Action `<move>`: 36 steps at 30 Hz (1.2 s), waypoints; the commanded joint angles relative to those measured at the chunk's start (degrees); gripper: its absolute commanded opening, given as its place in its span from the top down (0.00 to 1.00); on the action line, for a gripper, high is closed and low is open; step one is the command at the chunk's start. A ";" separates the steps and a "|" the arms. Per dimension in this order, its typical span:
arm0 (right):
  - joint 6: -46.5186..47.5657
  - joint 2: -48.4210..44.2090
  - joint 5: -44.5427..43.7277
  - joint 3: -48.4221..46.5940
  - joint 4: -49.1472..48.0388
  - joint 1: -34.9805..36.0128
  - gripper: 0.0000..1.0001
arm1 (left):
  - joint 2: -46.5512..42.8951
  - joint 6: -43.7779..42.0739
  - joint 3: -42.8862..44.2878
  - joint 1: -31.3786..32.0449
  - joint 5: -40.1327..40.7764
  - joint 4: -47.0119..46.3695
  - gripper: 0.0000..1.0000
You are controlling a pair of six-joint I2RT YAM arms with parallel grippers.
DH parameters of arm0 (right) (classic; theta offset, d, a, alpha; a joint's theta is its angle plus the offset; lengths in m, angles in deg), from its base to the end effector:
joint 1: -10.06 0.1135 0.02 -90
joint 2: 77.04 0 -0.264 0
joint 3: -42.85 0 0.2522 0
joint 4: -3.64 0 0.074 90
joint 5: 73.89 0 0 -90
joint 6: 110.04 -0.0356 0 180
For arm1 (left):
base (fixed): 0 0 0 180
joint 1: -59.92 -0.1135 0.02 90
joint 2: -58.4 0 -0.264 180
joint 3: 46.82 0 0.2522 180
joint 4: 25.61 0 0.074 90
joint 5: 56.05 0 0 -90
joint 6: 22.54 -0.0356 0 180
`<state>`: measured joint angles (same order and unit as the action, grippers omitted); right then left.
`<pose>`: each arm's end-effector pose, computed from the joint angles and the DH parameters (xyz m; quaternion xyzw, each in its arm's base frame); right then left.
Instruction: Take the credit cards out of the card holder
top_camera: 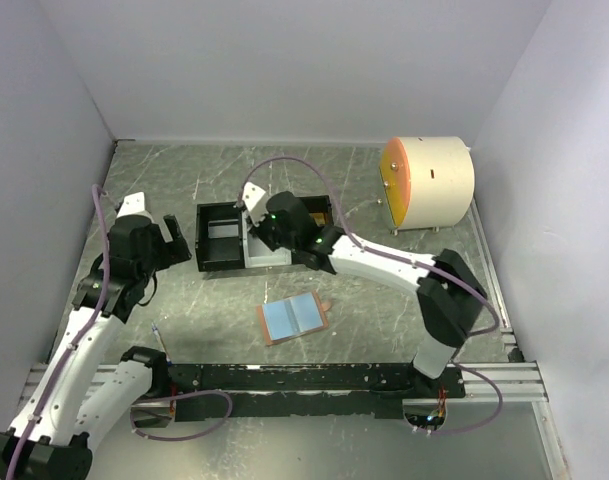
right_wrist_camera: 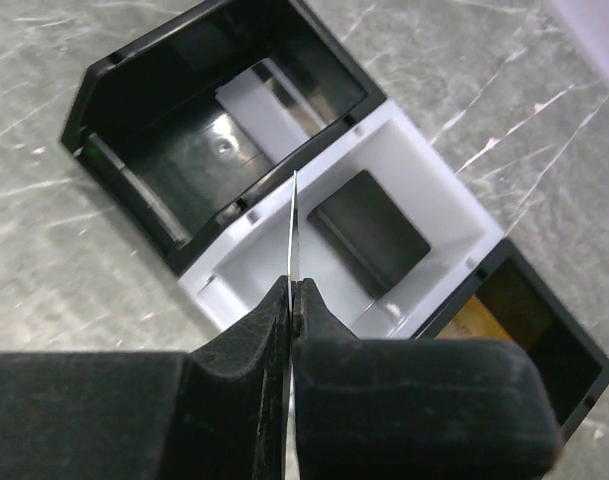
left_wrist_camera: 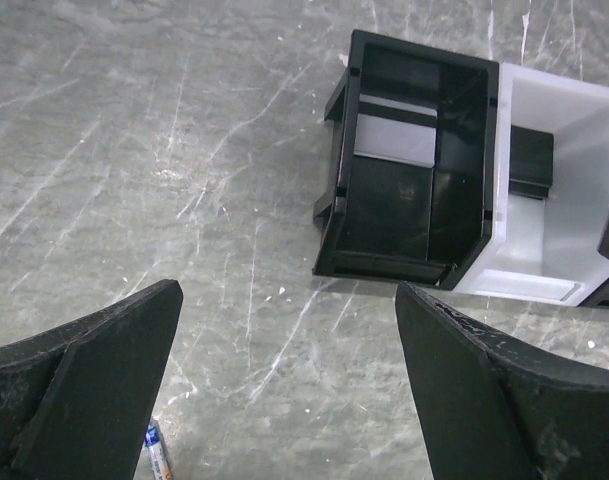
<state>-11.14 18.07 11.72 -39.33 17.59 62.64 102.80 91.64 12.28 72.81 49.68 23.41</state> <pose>0.2373 0.3057 0.2705 -0.4180 0.7421 0.1643 0.4976 0.1627 -0.0273 0.3012 -0.1498 0.8654 -0.0323 0.4771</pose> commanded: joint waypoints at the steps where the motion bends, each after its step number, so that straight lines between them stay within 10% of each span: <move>1: 5.48 6.64 -6.00 -6.12 1.38 0.17 1.00 | 0.39 -0.83 0.23 -0.32 2.17 -0.84 0.00; 36: 33.46 32.83 -14.41 -22.60 -0.49 -3.42 1.00 | 2.36 -1.26 1.06 -0.32 3.08 0.50 0.02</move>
<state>19.72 48.34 -2.77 -59.66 17.24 59.75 105.56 91.40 12.30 72.81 51.93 24.40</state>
